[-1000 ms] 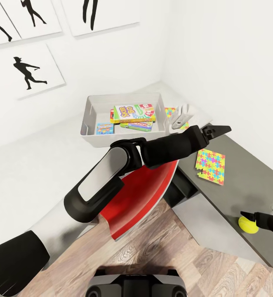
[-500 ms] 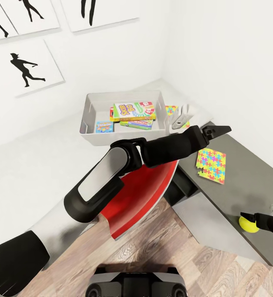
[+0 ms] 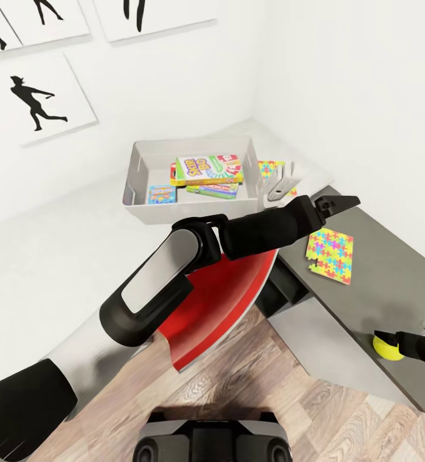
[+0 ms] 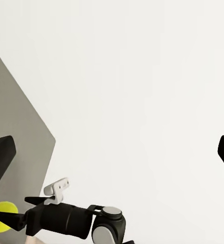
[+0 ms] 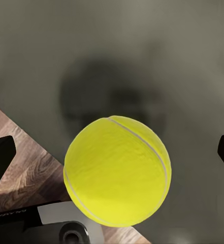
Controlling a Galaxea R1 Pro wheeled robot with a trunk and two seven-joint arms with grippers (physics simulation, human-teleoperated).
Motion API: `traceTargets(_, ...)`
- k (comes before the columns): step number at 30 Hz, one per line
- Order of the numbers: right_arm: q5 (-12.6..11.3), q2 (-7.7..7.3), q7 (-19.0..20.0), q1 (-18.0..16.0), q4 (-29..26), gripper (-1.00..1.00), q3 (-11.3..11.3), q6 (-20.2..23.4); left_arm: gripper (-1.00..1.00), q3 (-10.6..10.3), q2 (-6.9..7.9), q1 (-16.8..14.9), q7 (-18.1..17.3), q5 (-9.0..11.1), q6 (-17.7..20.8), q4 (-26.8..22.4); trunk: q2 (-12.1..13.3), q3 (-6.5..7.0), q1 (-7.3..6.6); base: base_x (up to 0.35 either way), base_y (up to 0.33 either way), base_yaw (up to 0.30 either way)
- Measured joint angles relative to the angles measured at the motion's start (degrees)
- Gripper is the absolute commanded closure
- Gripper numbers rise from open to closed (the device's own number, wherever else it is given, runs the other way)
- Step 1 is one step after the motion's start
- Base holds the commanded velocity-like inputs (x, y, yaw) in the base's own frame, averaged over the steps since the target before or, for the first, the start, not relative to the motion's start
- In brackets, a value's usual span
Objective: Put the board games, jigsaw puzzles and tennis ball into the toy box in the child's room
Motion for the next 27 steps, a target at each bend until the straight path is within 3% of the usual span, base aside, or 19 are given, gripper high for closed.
traceTargets(27, 0.0, -0.11, 0.0, 0.0, 0.0, -1.0, 0.0, 0.02, -1.0, -0.02, 0.0, 0.01, 0.0, 0.0, 0.02, -0.01, 0.0, -0.19, 0.0, 0.0, 0.0, 0.0)
